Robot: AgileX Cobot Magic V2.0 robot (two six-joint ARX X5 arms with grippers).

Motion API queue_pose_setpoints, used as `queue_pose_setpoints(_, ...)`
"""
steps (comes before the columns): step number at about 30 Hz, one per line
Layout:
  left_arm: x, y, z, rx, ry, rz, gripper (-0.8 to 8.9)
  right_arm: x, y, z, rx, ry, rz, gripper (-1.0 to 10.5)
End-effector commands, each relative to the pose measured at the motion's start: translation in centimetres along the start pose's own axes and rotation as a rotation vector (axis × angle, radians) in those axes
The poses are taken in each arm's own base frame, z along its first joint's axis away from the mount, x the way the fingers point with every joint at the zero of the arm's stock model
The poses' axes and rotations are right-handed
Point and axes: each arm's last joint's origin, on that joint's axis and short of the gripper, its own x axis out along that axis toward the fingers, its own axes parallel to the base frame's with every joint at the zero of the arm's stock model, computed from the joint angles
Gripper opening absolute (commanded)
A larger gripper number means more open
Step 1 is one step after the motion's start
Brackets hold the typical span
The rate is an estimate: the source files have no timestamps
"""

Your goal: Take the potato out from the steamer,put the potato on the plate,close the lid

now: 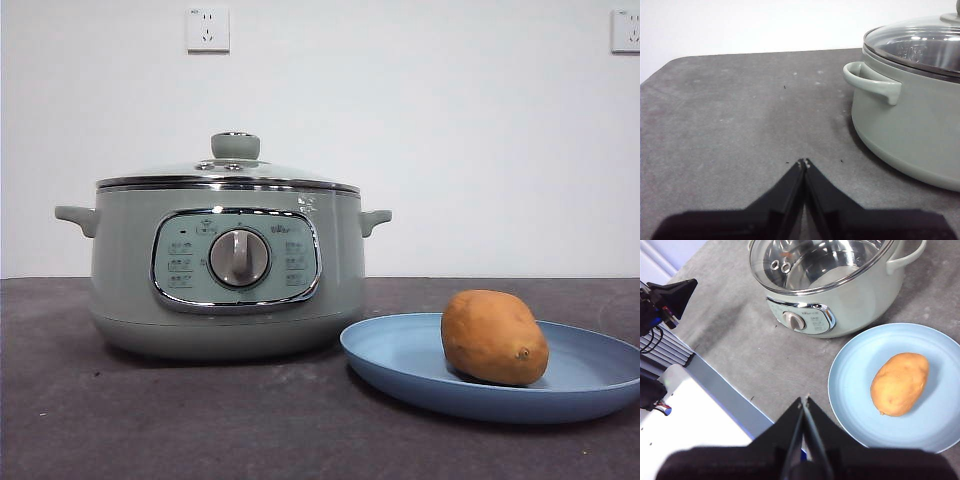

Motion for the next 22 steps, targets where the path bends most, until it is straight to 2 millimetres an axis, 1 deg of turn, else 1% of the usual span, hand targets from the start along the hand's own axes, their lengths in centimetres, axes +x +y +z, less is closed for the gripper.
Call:
queue_pose_setpoints(1,0.1,0.0,-0.5,-0.007,0.013,0.003,-0.03,0.0,0.0,0.1,-0.001,-0.006,0.001,0.0)
queue_pose_setpoints(16,0.1,0.0,-0.5,-0.007,0.013,0.003,-0.03,-0.1,0.0,0.1,-0.007,-0.011,-0.002,0.0)
queue_pose_setpoints(18,0.1,0.0,-0.5,-0.007,0.013,0.003,-0.03,-0.9,-0.2,-0.1,-0.056,-0.050,-0.051,0.0)
queue_pose_setpoints(22,0.1,0.0,-0.5,-0.007,0.013,0.003,-0.03,-3.0,-0.8,-0.4,-0.035,-0.156,-0.130,0.0)
